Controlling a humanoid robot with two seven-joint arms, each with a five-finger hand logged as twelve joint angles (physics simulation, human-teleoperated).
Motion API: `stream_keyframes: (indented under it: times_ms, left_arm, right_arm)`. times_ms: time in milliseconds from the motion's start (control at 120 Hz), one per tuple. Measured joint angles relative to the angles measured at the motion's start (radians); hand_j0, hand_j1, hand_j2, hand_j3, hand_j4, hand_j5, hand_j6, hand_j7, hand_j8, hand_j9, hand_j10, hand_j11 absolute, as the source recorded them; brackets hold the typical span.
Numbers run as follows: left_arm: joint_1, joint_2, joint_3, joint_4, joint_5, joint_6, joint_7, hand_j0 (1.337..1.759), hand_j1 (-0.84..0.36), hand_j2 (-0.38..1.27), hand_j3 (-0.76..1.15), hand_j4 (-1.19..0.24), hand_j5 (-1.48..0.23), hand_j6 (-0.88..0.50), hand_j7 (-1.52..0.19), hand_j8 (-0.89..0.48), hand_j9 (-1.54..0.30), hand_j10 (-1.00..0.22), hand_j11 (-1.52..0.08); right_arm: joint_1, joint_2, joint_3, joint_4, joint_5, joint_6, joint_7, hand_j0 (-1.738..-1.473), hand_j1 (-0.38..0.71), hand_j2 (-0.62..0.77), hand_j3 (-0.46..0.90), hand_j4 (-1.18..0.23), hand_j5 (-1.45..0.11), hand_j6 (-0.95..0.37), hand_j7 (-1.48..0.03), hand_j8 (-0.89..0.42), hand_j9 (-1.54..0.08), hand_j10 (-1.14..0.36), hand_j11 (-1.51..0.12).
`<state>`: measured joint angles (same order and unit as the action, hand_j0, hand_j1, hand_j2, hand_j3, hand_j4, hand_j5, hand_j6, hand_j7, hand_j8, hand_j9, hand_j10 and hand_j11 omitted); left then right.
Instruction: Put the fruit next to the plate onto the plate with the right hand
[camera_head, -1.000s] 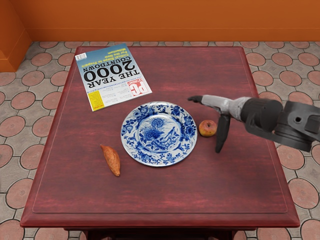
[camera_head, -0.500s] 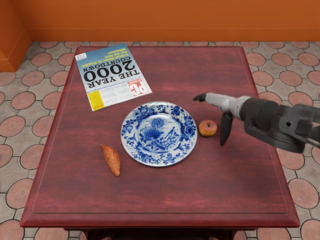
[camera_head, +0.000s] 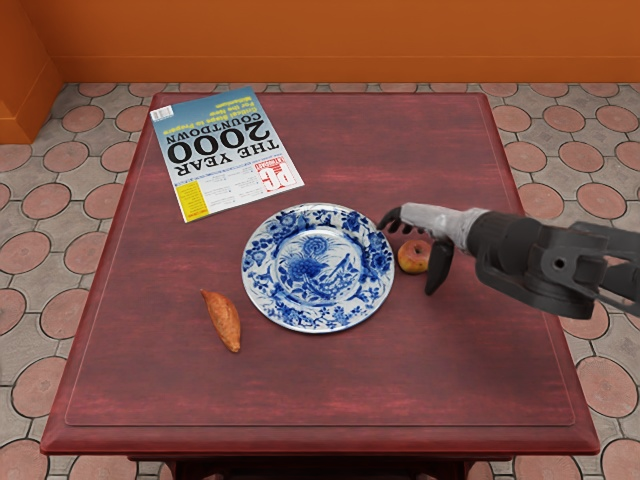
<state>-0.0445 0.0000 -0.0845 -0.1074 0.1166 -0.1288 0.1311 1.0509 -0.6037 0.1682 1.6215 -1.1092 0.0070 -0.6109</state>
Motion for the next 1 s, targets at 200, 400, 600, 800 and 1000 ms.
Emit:
stream_keyframes:
  times_ms: [200,400,600,800,1000]
  left_arm:
    - [0.000,0.000,0.000,0.000,0.000,0.000,0.000,1.658,0.34,0.00,0.00,-0.01,-0.01,-0.01,-0.01,-0.01,-0.01,-0.01,-0.01]
    - [0.000,0.000,0.000,0.000,0.000,0.000,0.000,1.658,0.34,0.00,0.00,-0.01,-0.01,-0.01,-0.01,-0.01,-0.01,-0.01,-0.01]
    - [0.000,0.000,0.000,0.000,0.000,0.000,0.001,1.658,0.34,0.00,0.00,-0.01,-0.01,-0.01,-0.01,-0.01,-0.01,-0.01,-0.01]
    - [0.000,0.000,0.000,0.000,0.000,0.000,0.001,1.658,0.34,0.00,0.00,-0.01,-0.01,-0.01,-0.01,-0.01,-0.01,-0.01,-0.01]
    - [0.000,0.000,0.000,0.000,0.000,0.000,0.000,1.658,0.34,0.00,0.00,-0.01,-0.01,-0.01,-0.01,-0.01,-0.01,-0.01,-0.01]
  right_arm:
    - [-0.002,-0.014,0.001,0.000,0.000,-0.017,0.000,-1.658,-0.02,-0.05,0.00,-0.28,-0.36,-0.28,-0.36,-0.28,-0.36,-0.28,-0.36]
    - [-0.017,-0.019,0.000,-0.001,-0.016,-0.067,0.000,-1.658,-0.01,-0.06,0.00,-0.29,-0.37,-0.29,-0.37,-0.29,-0.37,-0.29,-0.37]
    - [-0.056,-0.010,-0.001,-0.001,-0.076,-0.125,0.000,-1.658,0.01,-0.06,0.00,-0.30,-0.39,-0.30,-0.39,-0.30,-0.39,-0.30,-0.39]
    - [-0.096,0.015,0.001,-0.011,-0.104,-0.215,0.000,-1.658,0.02,-0.06,0.00,-0.31,-0.40,-0.31,-0.40,-0.31,-0.40,-0.31,-0.40]
    - [-0.121,0.024,0.003,-0.015,-0.098,-0.263,0.000,-1.658,0.02,-0.06,0.00,-0.31,-0.40,-0.32,-0.40,-0.31,-0.40,-0.31,-0.40]
